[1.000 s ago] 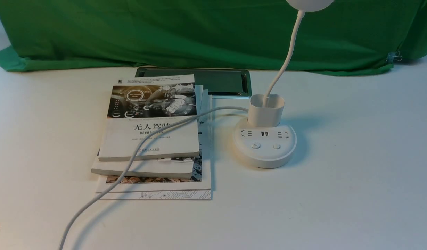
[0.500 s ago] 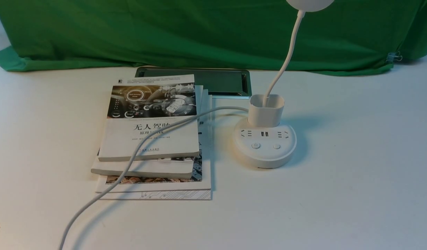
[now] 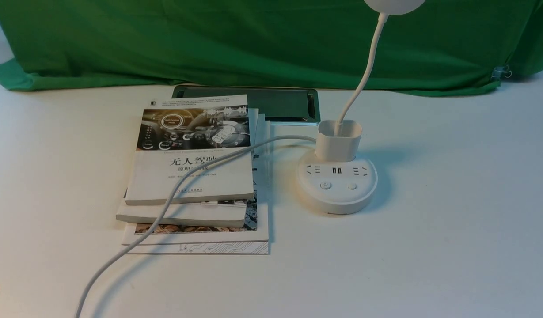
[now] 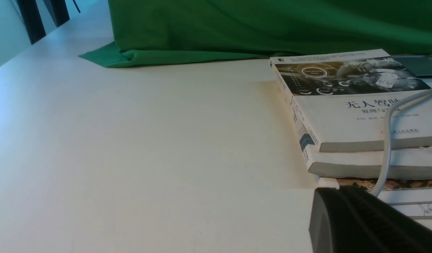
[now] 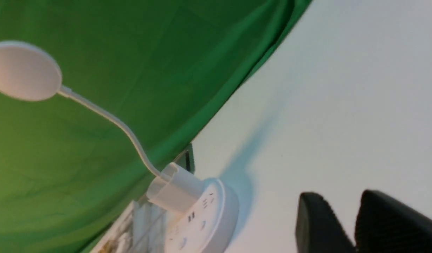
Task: Turn on the desk lamp on the white desktop with your hand.
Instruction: 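Press the button on the base of the white desk lamp with the right gripper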
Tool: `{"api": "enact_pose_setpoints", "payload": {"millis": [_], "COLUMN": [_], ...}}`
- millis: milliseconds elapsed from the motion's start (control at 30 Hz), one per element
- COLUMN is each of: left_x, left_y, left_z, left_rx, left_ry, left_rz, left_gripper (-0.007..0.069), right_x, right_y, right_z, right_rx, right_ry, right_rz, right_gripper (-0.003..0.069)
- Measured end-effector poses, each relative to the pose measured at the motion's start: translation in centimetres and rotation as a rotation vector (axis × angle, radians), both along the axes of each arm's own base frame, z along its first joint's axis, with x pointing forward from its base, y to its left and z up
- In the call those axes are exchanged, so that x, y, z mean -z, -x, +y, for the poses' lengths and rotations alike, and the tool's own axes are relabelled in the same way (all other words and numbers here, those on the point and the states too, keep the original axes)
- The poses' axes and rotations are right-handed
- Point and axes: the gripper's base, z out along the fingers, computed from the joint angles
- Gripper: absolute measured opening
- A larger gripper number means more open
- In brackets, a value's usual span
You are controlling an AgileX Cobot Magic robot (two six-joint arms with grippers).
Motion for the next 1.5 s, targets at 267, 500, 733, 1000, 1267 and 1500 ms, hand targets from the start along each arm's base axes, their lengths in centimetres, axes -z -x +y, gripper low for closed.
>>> {"api": "enact_pose_setpoints", "payload": {"millis": [267, 500, 733, 1000, 1267, 1500], "left_x": [0.0, 0.0, 0.0, 0.0, 0.0, 0.0], "left_y": [0.0, 0.0, 0.0, 0.0, 0.0, 0.0], "left_z": [0.0, 0.0, 0.0, 0.0, 0.0, 0.0], "left_rx": [0.000, 0.000, 0.000, 0.000, -0.001, -0.001], "left_ry": [0.000, -0.004, -0.004, -0.006, -0.007, -0.007], "left_rz": [0.000, 0.000, 0.000, 0.000, 0.000, 0.000], "left_gripper": [0.0021, 0.0021, 0.0021, 0.0021, 0.0021, 0.0021], "right_x": [-9.2, -17.7, -18.9, -17.7, -12.6, -6.6], "right_y": [0.1, -5.2, -10.9, -15.9, -21.9, -25.8], "right_z": [0.3, 1.1, 4.0, 9.9, 14.5, 16.2], "right_rx": [-0.069, -0.317, -0.673, -0.988, -1.118, -1.129], "right_ry": [0.572, 0.944, 1.029, 1.146, 1.173, 1.174], "right_rz": [-0.088, 0.116, 0.275, 0.357, 0.485, 0.558], "right_gripper": [0.0047, 0.0028, 0.0028, 0.0028, 0.0028, 0.0028]}}
